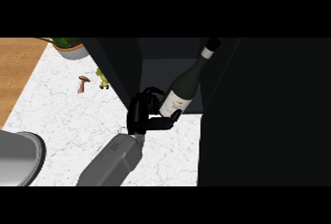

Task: Pick up the wine, place it into the cabinet and close the cabinet

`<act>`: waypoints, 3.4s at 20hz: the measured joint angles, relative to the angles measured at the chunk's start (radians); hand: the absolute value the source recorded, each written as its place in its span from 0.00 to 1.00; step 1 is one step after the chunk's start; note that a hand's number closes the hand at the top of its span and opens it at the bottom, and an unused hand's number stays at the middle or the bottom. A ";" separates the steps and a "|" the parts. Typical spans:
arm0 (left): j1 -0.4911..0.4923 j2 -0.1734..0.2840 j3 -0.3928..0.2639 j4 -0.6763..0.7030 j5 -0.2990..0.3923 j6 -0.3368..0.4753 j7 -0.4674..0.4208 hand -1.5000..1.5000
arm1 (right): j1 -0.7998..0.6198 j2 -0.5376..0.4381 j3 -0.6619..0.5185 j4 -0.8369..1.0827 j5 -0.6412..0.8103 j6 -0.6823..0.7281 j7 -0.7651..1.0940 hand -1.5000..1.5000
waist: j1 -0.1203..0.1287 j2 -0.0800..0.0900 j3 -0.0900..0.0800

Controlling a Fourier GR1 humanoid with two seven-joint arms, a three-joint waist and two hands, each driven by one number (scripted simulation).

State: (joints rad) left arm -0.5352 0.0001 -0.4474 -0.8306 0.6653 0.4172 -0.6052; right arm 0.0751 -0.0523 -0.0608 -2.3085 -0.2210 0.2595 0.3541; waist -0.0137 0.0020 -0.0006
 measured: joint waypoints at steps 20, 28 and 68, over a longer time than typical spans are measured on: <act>-0.229 0.000 -0.042 0.324 0.294 -0.157 -0.115 1.00 | 0.013 0.007 0.000 0.039 -0.008 0.023 -0.038 0.00 | -0.016 0.004 0.000; -0.341 0.002 -0.031 0.437 0.354 -0.175 -0.102 1.00 | 0.019 0.003 0.000 0.032 -0.006 0.034 -0.048 0.00 | -0.022 0.008 0.000; -0.344 0.000 -0.028 0.460 0.308 -0.201 -0.245 0.00 | 0.011 0.004 0.019 -0.003 0.025 0.011 -0.010 0.00 | 0.003 0.007 -0.009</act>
State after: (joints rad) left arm -0.8793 0.0000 -0.4758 -0.3703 0.9730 0.2166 -0.8501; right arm 0.0858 -0.0479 -0.0420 -2.3113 -0.1963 0.2708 0.3439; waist -0.0103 0.0094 -0.0098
